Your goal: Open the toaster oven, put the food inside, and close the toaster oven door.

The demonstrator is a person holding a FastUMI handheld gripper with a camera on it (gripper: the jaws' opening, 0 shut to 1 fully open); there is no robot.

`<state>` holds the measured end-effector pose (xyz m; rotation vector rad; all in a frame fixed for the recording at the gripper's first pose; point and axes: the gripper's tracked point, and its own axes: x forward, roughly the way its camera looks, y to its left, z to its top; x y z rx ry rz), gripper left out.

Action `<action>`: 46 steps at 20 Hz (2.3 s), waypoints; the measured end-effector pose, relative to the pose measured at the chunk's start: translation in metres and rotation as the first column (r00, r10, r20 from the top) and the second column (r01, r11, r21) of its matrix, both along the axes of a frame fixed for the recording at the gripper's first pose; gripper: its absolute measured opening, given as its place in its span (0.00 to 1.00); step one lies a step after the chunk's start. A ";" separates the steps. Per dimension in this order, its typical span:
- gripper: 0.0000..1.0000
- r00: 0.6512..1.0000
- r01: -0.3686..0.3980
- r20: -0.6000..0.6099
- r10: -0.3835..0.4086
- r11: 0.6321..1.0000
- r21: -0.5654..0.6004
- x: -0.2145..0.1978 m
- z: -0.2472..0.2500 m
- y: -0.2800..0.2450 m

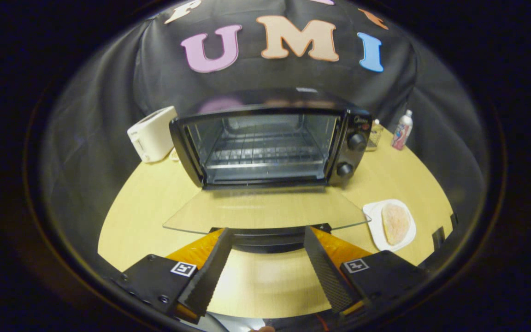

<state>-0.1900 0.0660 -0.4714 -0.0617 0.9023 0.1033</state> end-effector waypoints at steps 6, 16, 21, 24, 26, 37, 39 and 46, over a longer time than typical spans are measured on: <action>0.99 0.995 -0.023 -0.100 0.020 0.999 -0.027 -0.017 -0.050 0.003; 0.98 0.999 0.015 0.038 -0.017 0.999 0.038 0.012 0.005 0.003; 0.99 0.983 0.109 0.153 -0.105 0.994 -0.021 0.053 0.050 -0.042; 0.99 0.965 0.203 0.185 -0.184 0.975 -0.090 0.069 0.059 -0.091; 0.98 0.957 0.261 0.169 -0.237 0.955 -0.139 0.074 0.054 -0.123; 1.00 0.851 0.516 0.042 -0.523 0.820 -0.246 0.068 -0.003 -0.261; 1.00 0.838 0.533 0.010 -0.545 0.815 -0.227 0.067 -0.020 -0.273; 1.00 0.834 0.525 -0.075 -0.546 0.828 -0.197 0.058 -0.061 -0.284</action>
